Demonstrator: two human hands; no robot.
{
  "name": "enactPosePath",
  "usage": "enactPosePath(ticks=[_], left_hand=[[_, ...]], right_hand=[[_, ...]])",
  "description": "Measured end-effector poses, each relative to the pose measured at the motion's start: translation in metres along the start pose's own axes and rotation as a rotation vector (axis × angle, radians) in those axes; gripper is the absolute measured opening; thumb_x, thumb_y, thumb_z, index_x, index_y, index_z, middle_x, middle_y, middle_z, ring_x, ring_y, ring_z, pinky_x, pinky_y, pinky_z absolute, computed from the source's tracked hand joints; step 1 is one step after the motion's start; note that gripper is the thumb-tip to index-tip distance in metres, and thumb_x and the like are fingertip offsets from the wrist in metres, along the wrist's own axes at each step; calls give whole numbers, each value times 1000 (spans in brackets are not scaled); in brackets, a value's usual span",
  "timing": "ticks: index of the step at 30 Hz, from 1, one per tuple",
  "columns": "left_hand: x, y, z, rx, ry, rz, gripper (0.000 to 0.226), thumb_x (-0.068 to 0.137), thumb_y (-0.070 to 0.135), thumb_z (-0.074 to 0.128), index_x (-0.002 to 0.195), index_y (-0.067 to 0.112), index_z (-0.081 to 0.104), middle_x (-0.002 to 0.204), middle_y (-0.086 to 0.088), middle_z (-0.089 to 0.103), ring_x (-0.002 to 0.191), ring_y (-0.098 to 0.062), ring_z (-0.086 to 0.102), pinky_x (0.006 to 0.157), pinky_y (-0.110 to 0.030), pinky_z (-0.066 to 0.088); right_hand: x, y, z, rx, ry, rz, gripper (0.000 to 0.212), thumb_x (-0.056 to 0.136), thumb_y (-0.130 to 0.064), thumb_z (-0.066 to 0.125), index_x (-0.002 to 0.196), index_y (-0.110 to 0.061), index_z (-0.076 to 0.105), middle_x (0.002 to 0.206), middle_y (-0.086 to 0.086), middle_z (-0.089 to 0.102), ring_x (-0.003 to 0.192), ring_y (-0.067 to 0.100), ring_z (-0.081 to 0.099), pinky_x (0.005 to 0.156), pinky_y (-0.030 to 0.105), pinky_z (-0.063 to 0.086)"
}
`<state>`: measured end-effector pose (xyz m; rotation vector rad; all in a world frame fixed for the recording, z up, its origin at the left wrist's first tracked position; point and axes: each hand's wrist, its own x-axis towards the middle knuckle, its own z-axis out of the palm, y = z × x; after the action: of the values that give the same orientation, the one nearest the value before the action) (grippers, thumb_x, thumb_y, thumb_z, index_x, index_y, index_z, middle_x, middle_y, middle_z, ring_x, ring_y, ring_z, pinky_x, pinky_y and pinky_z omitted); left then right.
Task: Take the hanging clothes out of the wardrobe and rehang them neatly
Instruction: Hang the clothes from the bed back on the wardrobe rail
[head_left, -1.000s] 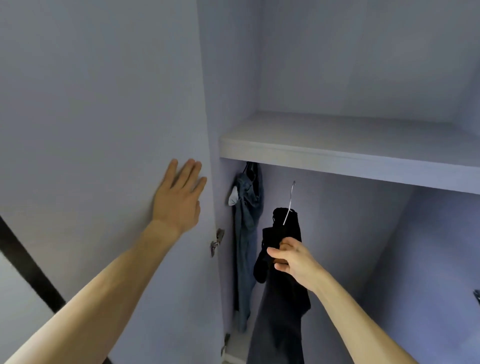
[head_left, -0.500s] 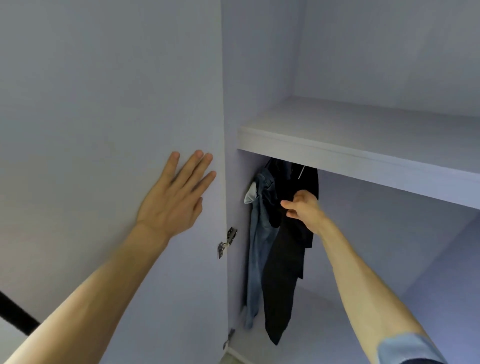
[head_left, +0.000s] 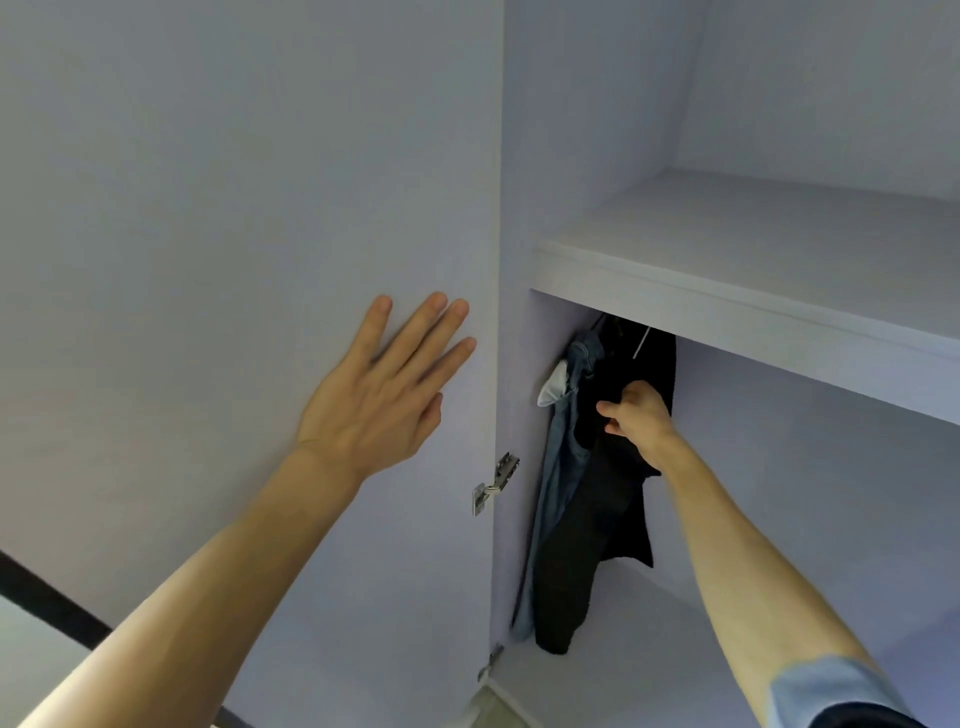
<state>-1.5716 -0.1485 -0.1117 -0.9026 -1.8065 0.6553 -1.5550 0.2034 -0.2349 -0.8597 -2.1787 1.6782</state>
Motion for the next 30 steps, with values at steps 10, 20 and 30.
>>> enactPosePath(ticks=[10,20,30], left_hand=[[0,1,-4,-5,-14,-13,64,101,38,30,160,18,14,166,-12,8,153,-31,10,122,-58,-1],[0,-1,-5,-28,-49,-24,65,100,39,34,159,18,17,166,-10,10,153,-29,12,122,-56,-1],[-53,45,-21,-309,-193,-191,69,90,26,50,156,22,30,166,-8,12,154,-26,9,124,-50,-4]], right_hand=[[-8,7,42,-291,91,-116,75,103,-25,46,159,-19,-3,164,14,16,145,36,30,117,41,30],[3,-9,55,-320,5,-75,73,104,-19,43,158,-17,-7,151,26,39,133,44,45,110,43,38],[-55,12,39,-431,-33,-168,72,100,-22,54,159,-19,12,164,10,16,149,28,23,119,36,23]])
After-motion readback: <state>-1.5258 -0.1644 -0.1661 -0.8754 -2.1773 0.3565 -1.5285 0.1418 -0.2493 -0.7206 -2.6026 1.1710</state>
